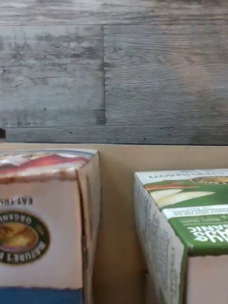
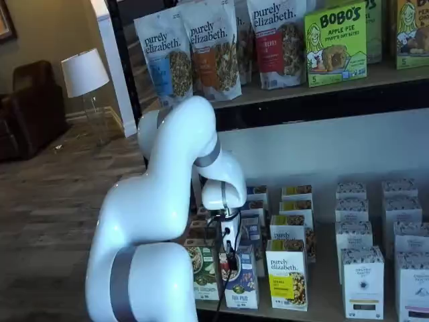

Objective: Pick up the blue and white box that is on the bottom shelf, the second box from the left

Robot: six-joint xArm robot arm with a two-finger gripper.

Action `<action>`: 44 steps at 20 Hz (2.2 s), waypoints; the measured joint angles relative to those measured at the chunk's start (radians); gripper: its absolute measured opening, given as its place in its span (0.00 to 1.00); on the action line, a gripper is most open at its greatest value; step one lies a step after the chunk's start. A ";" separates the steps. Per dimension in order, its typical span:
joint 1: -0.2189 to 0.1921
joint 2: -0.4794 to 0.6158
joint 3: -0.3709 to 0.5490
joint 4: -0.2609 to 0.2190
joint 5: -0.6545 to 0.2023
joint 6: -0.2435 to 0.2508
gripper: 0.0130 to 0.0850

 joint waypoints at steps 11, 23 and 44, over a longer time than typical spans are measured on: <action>-0.004 -0.008 0.019 -0.002 -0.019 -0.002 0.78; 0.007 -0.002 0.027 -0.006 -0.055 0.012 0.61; 0.031 -0.033 0.091 0.002 -0.095 0.027 0.50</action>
